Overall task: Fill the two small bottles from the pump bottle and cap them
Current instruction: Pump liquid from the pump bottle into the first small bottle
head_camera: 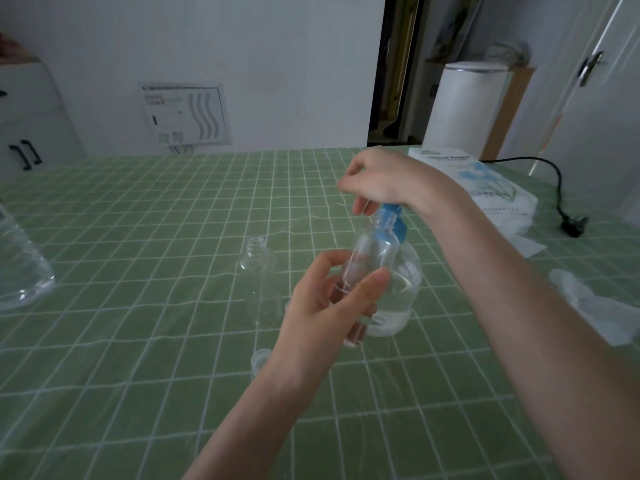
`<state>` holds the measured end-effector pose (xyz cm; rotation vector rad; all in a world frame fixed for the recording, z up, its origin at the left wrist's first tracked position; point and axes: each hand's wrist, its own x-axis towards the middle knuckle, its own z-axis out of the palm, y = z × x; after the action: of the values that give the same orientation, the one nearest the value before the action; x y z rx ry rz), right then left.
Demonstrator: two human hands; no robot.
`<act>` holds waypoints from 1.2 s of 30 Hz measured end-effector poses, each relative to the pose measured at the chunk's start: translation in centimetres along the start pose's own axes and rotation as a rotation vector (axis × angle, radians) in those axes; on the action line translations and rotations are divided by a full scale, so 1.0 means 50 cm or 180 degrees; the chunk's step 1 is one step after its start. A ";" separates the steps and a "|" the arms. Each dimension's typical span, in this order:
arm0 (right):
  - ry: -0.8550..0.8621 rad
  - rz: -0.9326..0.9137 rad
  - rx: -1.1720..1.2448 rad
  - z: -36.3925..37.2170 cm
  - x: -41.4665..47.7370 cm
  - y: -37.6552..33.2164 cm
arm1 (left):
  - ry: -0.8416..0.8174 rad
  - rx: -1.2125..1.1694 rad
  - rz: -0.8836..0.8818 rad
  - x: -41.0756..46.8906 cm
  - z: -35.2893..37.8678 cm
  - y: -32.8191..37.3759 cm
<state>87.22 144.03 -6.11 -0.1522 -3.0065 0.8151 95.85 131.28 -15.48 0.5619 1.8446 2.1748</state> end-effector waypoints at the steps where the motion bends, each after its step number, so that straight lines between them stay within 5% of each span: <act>1: -0.0040 0.0000 -0.0007 0.001 0.001 -0.001 | 0.0010 -0.0014 0.0000 0.000 -0.001 0.000; 36: -0.0224 0.0163 -0.0138 0.015 -0.001 0.009 | 0.0036 0.0064 -0.0022 0.000 -0.006 -0.004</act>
<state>87.26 144.03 -6.97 -0.2065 -3.0997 0.7755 95.71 131.04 -15.73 0.5476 1.8734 2.1615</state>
